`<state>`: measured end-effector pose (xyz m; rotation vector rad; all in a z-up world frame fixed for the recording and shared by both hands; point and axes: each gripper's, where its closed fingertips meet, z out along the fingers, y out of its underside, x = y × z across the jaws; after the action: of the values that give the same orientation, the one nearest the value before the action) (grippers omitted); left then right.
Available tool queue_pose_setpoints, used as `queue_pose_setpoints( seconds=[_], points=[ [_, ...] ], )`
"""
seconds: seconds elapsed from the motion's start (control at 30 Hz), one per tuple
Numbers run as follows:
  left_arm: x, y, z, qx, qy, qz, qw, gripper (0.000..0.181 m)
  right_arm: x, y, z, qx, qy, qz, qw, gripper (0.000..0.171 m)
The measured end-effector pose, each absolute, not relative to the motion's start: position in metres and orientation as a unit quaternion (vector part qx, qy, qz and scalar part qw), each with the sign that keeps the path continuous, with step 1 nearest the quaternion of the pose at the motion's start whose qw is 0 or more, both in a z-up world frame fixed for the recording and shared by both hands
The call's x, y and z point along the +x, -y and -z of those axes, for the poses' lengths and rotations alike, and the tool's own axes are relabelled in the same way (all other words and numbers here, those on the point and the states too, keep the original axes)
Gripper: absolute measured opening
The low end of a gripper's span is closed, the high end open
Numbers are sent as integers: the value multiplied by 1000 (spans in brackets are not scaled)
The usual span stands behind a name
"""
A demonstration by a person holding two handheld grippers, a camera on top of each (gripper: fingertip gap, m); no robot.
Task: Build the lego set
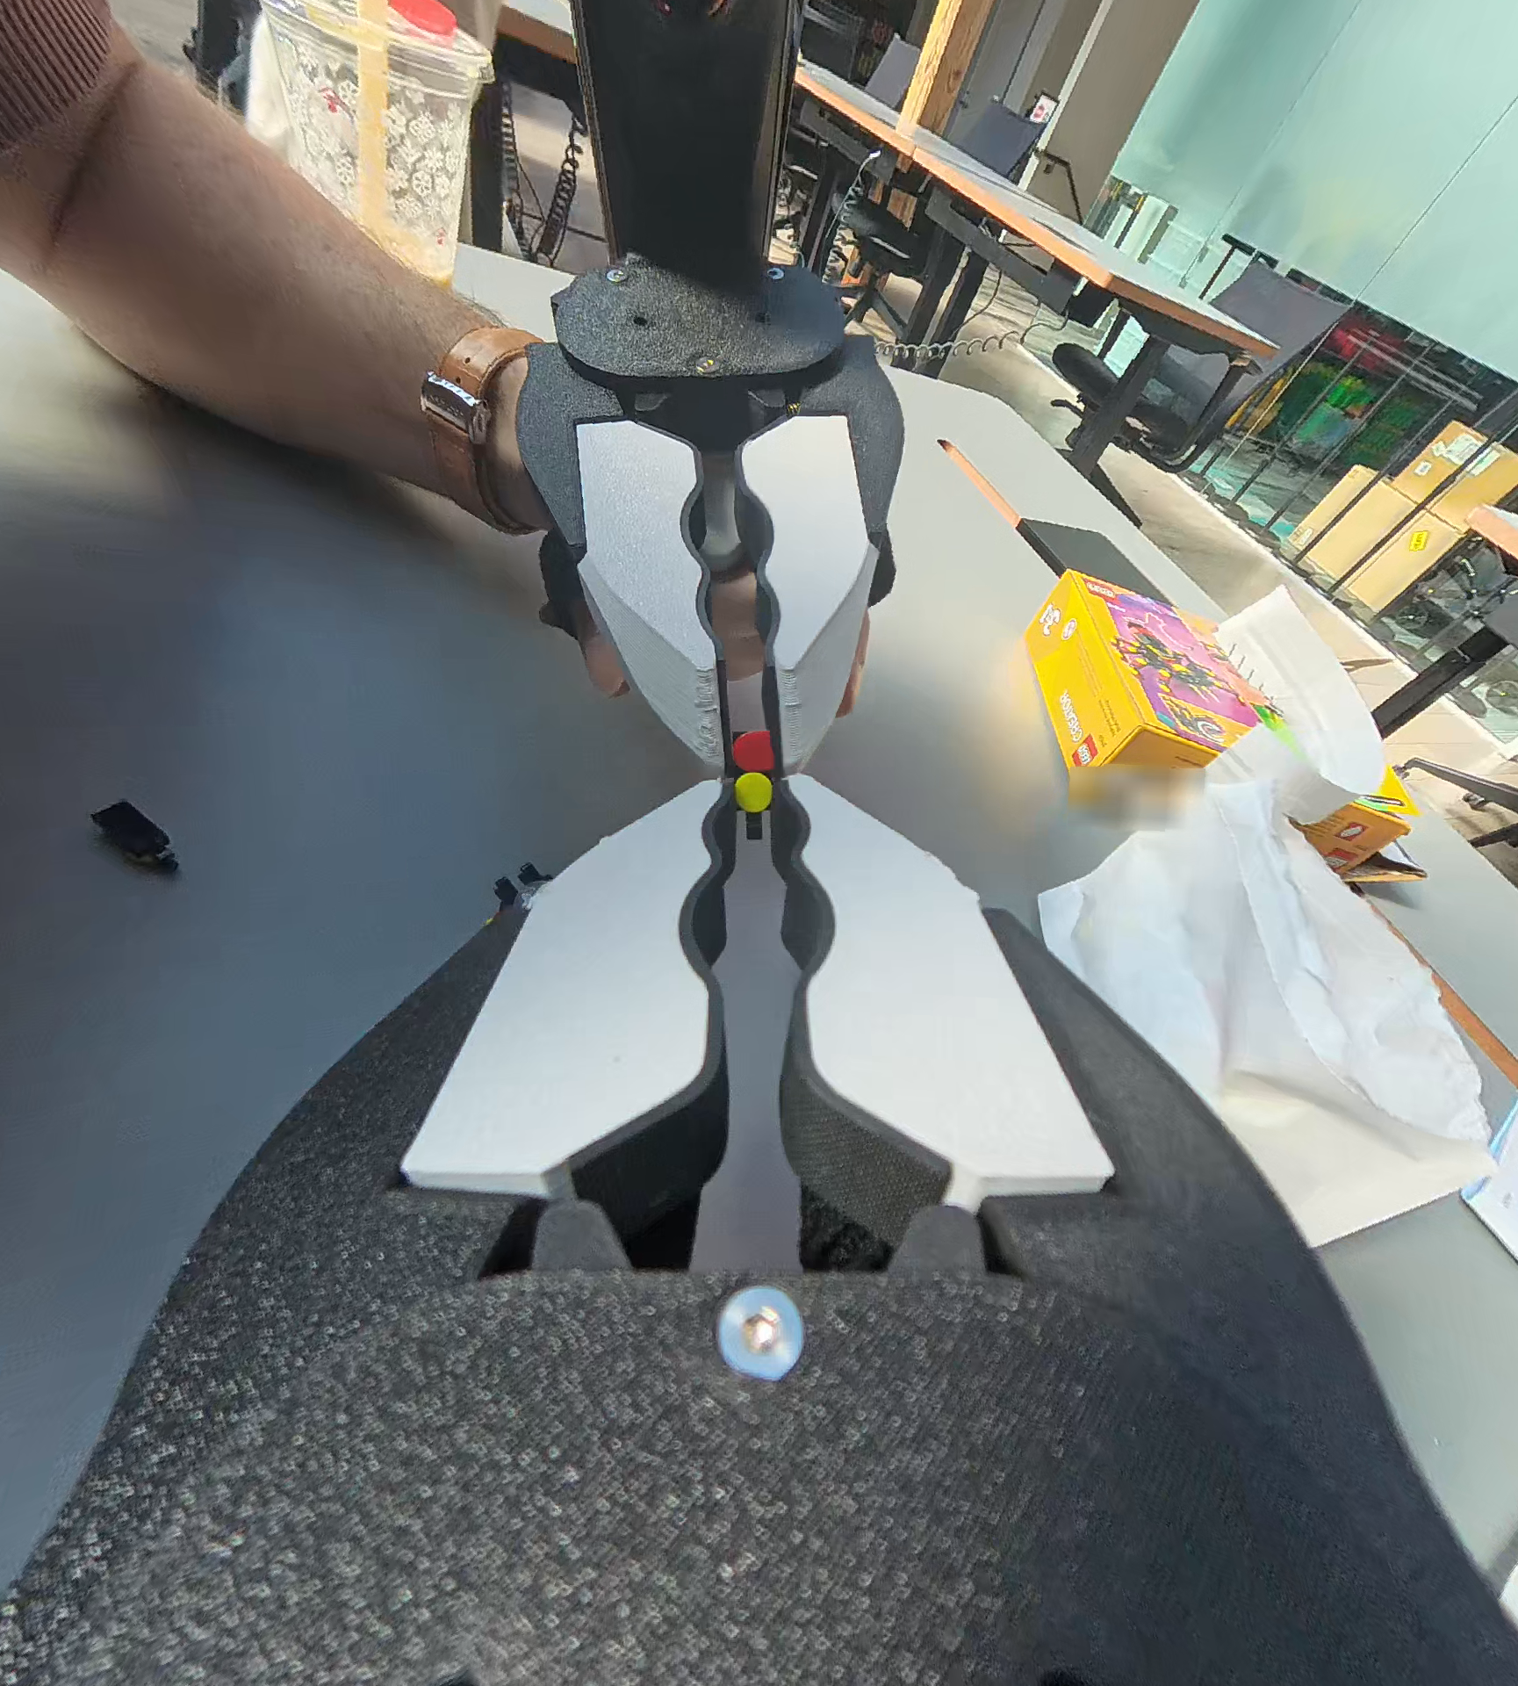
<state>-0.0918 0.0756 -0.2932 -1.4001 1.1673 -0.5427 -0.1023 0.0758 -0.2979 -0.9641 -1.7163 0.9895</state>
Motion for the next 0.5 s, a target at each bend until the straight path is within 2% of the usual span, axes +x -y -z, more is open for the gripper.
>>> queue_pose_setpoints(
  seconds=[0.2, 0.5],
  points=[
    [-91, -73, 285, -597, -462, 291, 587, 8, -101, -74, 290, -380, 689, -400, 470, 7],
    [-90, -75, 273, -610, -354, 442, 554, 8, -99, -77, 276, -309, 692, -275, 591, 7]
  ],
)
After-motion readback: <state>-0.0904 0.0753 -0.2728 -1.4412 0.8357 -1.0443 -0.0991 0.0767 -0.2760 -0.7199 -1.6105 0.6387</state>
